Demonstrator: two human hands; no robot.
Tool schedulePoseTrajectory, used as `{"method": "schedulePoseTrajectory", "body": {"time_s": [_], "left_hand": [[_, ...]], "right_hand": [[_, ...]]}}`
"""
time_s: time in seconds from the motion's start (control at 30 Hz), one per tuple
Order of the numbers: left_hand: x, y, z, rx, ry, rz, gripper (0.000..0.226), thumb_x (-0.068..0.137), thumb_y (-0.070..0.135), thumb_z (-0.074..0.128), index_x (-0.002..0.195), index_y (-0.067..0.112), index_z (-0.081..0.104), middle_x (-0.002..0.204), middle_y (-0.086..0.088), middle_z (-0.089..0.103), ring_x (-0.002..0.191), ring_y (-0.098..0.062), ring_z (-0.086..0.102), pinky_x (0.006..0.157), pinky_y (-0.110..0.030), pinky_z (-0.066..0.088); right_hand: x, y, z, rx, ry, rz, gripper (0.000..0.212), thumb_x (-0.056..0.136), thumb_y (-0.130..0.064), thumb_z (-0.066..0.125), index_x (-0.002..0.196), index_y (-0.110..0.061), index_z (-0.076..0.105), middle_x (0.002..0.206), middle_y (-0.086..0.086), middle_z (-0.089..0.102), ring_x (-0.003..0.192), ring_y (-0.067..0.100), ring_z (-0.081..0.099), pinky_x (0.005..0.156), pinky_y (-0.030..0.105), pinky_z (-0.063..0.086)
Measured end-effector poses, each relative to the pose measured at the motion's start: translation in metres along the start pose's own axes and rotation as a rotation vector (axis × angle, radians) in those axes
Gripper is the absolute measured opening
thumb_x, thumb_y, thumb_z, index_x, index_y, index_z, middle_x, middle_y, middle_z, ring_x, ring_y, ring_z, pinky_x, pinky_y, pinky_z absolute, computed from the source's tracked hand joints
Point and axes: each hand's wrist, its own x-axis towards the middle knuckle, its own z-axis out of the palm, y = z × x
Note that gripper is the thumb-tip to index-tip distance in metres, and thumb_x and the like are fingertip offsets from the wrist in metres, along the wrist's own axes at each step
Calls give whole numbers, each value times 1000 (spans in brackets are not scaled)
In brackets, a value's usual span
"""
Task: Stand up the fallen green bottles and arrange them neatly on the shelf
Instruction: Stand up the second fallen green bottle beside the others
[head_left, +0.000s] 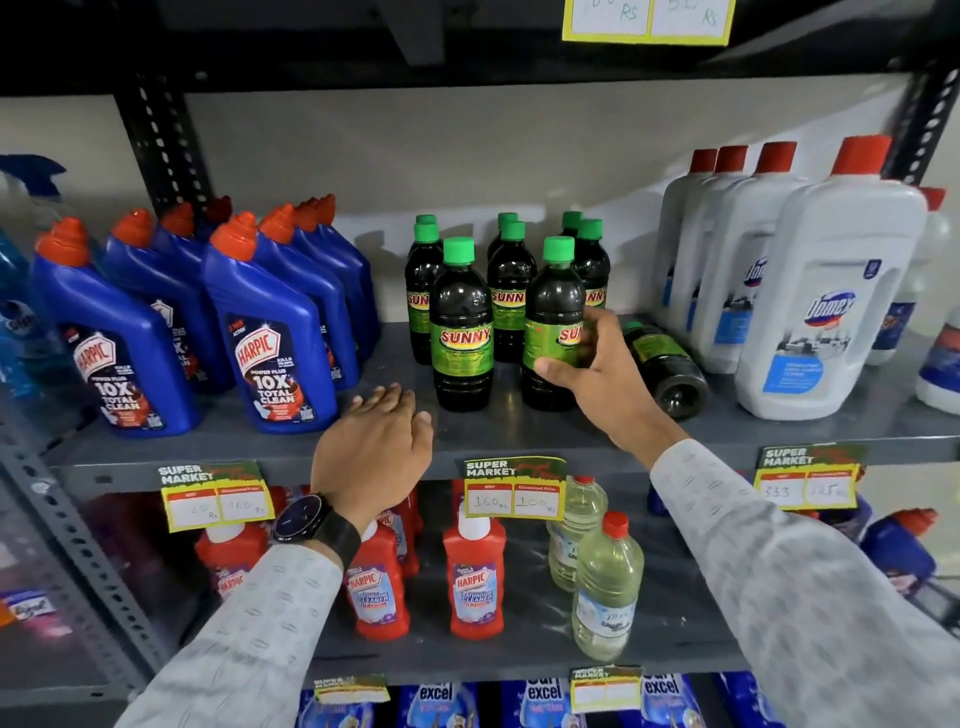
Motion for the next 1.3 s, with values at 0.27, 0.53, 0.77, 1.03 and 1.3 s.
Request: {"method": "schedulePoseTrajectory", "body": {"time_s": [0.27,0.53,0.77,1.03,1.3], "left_hand": [[-1,3,-4,-3,-8,-9,59,107,39,21,155,11,39,165,-7,35,154,-19,29,128,-38,17],[-2,3,-4,-2,-19,-15,60,107,41,20,156,12,36,166,-5,33,154,-17,28,128,-36,15],[-1,3,-3,2,-16,-16,59,106,40,20,156,13,37,166,-5,32,154,-16,28,128,-36,15],[-1,2,-3,12,-17,-6,59,106,39,19,156,13,37,166,-5,33,154,-17,28,127,-36,15],[-1,2,-4,16,-12,-2,58,106,38,22,155,12,40,164,-7,36,153,-19,32,127,-37,20]], "right_hand": [[2,0,-2,59,-42,12,81,90,-3,77,157,-23,35,130,-1,66,117,9,64,104,35,53],[3,5,-2,-13,-13,-3,82,83,-11,86,149,-24,39,127,-1,64,118,18,62,107,46,51],[1,3,0,-112,41,-41,75,76,-20,93,133,-28,46,112,-10,66,101,9,67,89,27,53],[-3,0,1,-267,172,-62,83,59,-40,101,123,-30,49,104,-13,67,91,2,66,79,26,55],[-24,-27,-9,-462,353,-336,57,92,-55,70,133,-19,56,119,-2,62,93,11,62,80,29,51]]}}
